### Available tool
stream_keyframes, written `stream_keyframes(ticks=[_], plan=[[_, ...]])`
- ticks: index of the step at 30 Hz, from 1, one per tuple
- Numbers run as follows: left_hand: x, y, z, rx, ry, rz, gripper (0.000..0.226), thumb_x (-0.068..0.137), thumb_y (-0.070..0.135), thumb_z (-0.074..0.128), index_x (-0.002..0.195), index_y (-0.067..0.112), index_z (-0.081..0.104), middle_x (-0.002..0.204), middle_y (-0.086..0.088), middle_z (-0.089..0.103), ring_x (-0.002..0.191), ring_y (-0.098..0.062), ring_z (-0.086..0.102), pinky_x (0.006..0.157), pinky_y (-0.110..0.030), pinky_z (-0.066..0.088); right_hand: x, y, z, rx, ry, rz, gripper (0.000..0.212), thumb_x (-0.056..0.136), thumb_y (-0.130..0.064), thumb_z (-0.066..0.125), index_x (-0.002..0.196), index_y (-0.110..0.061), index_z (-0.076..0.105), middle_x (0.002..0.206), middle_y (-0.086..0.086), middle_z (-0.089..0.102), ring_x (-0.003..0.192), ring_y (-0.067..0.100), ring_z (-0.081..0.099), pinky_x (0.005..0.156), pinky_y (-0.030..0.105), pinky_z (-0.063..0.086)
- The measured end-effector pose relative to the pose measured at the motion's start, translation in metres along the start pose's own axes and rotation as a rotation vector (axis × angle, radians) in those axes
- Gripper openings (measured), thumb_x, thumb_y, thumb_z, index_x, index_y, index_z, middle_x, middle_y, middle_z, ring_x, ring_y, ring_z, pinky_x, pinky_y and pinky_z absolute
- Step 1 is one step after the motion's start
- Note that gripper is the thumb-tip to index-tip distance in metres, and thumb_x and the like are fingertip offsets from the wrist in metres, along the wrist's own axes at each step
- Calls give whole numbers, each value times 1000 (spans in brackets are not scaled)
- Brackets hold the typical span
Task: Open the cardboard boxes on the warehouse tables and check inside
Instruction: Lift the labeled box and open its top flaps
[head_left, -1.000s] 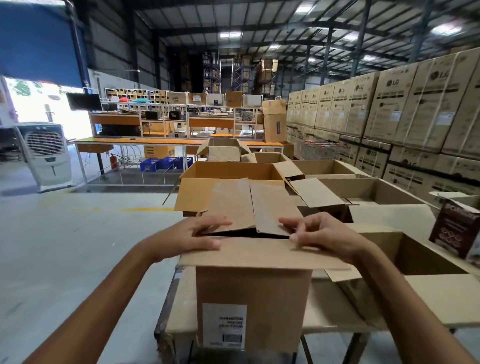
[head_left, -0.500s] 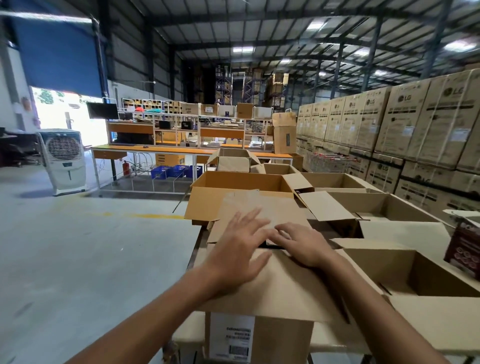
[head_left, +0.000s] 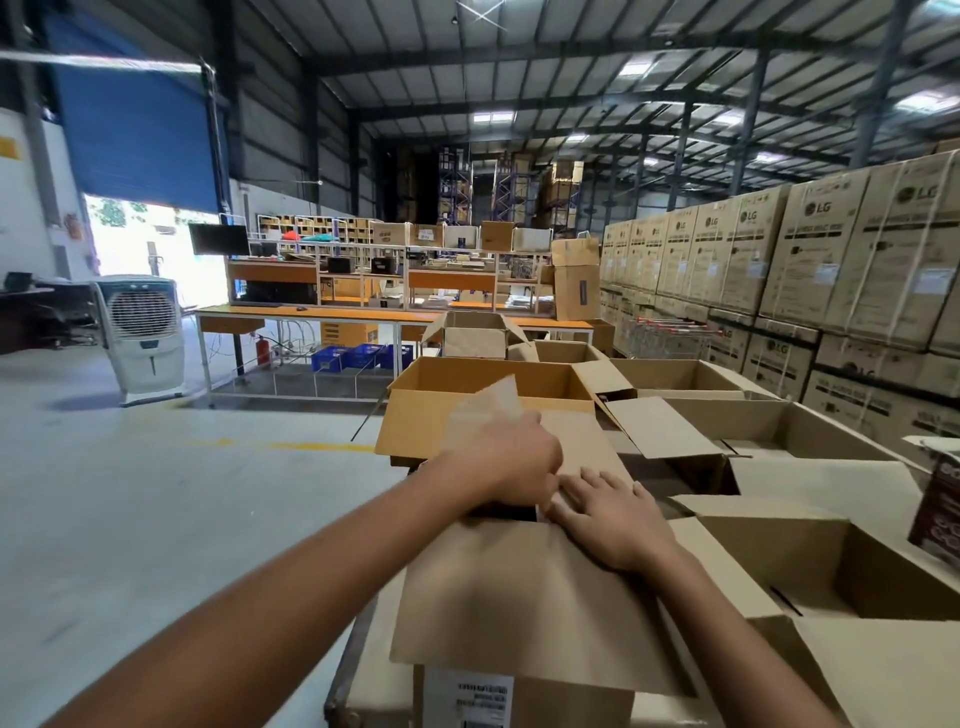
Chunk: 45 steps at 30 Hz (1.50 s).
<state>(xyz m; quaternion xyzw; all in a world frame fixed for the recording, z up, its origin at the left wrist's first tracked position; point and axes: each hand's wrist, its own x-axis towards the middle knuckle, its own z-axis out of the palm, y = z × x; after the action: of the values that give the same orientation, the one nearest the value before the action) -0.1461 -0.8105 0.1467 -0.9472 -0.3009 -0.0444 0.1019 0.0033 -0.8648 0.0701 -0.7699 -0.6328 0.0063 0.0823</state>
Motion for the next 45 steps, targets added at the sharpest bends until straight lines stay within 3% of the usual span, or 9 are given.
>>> stream_keyframes(ticks=[6,12,16,21,26,29,33,40,45], plan=[[11,-45,-55,442,-241,-284,36,101,30,47,133,14,54,133,-10,56,126,-30,51,108,-54,36,-5,-3,-6,40,0,10,74,89,-80,28,151,-41,31,162,-2,27,149,21,21,121,52,12],[8,-90,18,-124,-366,-490,37,99,25,45,129,6,56,118,-10,60,90,-24,60,70,-33,51,-11,-5,-5,49,-7,16,77,87,-83,22,150,-39,34,160,-1,31,148,22,24,120,54,13],[26,-91,79,-307,-269,-579,40,94,23,47,128,8,60,131,-12,60,112,-31,59,95,-39,49,-8,-9,-10,60,-27,41,79,88,-82,21,150,-37,34,159,1,32,147,24,26,119,56,15],[32,-81,105,-284,-183,-769,41,91,33,52,128,16,56,139,-15,42,117,-37,54,94,-48,48,9,-29,-17,33,-154,142,85,85,-82,34,156,-40,16,162,9,25,148,35,20,112,70,7],[30,-81,106,-252,-207,-756,33,93,28,52,123,16,58,134,-13,42,114,-38,54,96,-51,50,16,-59,-10,147,-60,268,44,86,-41,51,129,-29,53,134,12,53,130,39,39,108,72,16],[28,-82,107,-257,-198,-741,29,94,25,52,121,16,59,134,-13,43,113,-37,55,91,-46,50,9,-64,-29,306,163,163,34,88,-24,53,122,-23,58,115,8,65,103,28,56,94,48,46],[30,-82,109,-253,-174,-733,26,95,22,51,119,15,59,132,-12,45,112,-37,56,89,-46,50,6,-41,-81,191,507,120,29,93,-11,62,123,-14,63,105,6,68,91,24,62,74,33,49],[31,-83,110,-333,-148,-763,12,93,23,53,103,17,53,136,-12,42,115,-37,53,97,-53,49,1,29,-96,-270,388,422,27,100,-19,46,122,-13,60,119,13,56,107,32,55,81,42,49],[37,-91,113,-399,-86,-680,33,95,31,50,125,21,60,149,-6,36,129,-34,42,105,-54,41,5,62,-61,-246,179,585,37,94,-46,54,117,-18,62,127,16,52,115,37,51,94,50,43]])
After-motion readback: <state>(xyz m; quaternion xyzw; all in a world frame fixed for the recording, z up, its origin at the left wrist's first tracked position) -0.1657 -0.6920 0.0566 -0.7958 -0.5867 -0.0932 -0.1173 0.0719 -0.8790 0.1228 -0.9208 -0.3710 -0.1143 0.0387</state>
